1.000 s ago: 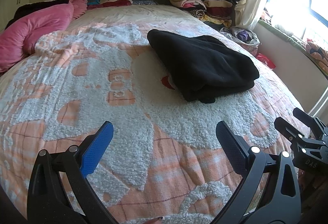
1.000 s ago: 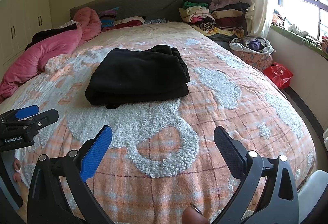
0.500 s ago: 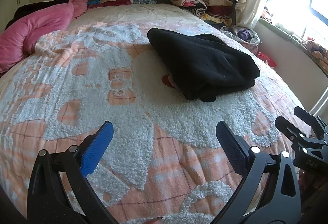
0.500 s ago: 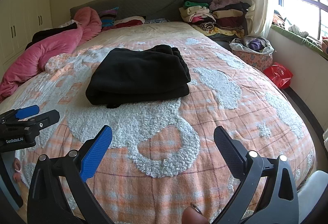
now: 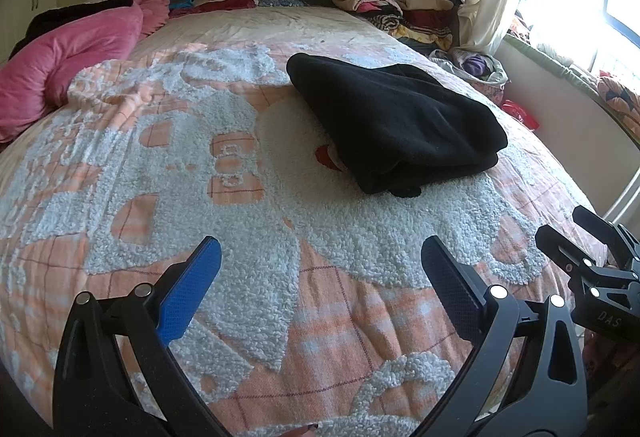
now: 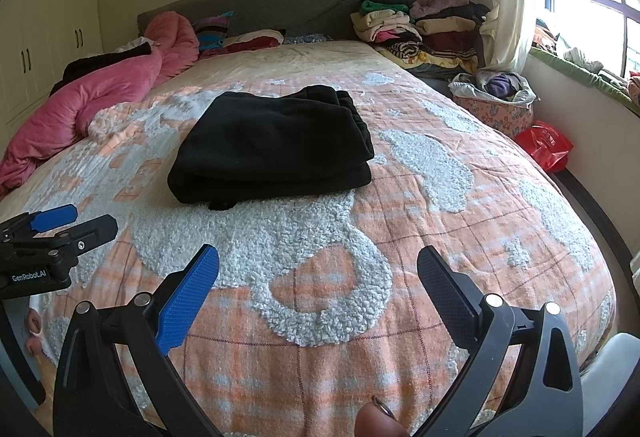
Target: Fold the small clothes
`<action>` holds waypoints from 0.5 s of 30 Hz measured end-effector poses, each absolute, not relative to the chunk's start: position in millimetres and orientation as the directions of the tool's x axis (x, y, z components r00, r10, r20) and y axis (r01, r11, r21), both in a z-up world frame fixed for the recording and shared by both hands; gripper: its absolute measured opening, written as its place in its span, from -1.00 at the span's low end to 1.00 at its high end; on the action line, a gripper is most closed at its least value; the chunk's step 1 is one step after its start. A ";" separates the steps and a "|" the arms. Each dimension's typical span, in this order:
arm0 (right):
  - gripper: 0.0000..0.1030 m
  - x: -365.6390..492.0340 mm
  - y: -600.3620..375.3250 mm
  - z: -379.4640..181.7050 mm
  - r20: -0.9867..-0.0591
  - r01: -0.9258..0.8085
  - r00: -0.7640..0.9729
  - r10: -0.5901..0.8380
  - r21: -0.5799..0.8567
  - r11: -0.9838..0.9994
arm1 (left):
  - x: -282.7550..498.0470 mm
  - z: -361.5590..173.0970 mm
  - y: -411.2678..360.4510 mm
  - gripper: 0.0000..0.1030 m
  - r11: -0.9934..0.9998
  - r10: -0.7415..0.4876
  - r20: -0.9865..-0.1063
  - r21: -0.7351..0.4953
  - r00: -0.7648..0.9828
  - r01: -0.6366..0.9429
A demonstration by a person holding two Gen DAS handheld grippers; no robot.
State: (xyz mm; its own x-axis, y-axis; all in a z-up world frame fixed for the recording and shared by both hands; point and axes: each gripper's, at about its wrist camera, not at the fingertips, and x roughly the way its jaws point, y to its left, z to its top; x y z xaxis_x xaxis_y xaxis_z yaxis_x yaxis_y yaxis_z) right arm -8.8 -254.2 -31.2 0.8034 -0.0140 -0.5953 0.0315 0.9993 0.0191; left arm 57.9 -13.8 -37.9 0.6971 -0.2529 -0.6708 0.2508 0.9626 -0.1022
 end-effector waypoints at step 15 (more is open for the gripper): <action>0.92 -7.5 -254.8 -32.1 -0.597 0.035 0.802 -0.015 0.022 0.999 | 57.5 -38.7 -14.4 0.82 0.962 -0.253 -0.670 -0.102 0.697 0.252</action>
